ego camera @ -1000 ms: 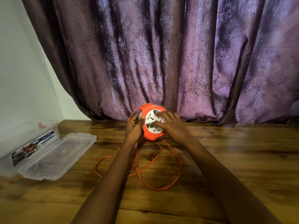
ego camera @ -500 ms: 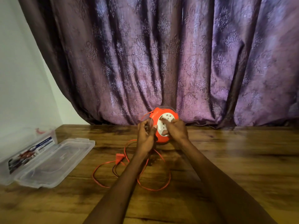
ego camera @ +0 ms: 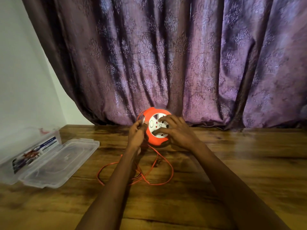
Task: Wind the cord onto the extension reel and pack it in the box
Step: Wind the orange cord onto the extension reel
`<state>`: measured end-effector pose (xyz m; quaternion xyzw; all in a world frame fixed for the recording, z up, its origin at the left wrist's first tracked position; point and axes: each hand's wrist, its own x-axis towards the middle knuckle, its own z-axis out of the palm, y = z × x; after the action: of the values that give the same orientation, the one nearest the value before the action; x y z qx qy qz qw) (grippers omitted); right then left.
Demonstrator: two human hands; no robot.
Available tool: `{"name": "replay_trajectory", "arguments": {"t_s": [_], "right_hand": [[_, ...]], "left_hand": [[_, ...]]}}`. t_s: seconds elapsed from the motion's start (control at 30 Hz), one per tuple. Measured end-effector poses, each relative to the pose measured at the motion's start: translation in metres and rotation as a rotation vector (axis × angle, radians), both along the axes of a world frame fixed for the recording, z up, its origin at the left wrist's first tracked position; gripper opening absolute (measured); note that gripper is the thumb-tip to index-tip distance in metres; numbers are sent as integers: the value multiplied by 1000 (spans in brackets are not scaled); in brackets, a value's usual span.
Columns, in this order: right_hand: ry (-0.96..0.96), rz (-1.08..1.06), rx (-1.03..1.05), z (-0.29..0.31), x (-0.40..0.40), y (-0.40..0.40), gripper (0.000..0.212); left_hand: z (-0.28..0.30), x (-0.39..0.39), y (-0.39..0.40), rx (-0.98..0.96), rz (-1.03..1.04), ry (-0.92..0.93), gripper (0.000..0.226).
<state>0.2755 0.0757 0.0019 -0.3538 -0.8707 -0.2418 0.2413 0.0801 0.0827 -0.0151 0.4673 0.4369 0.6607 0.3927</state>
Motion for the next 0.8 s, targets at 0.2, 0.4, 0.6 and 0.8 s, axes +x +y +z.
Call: {"name": "replay_trajectory", "arguments": {"t_s": [0.2, 0.4, 0.6, 0.8], "right_hand": [[-127, -65, 6, -3, -3, 1, 40], [-36, -217, 127, -13, 6, 1, 48], [507, -542, -139, -12, -8, -2, 65], [1691, -143, -1004, 10, -26, -6, 44]], "left_hand": [[1, -6, -1, -23, -84, 124, 16], [-3, 19, -3, 72, -44, 165, 8], [-17, 49, -8, 217, 193, 217, 32], [-22, 58, -11, 275, 235, 218, 49]]}}
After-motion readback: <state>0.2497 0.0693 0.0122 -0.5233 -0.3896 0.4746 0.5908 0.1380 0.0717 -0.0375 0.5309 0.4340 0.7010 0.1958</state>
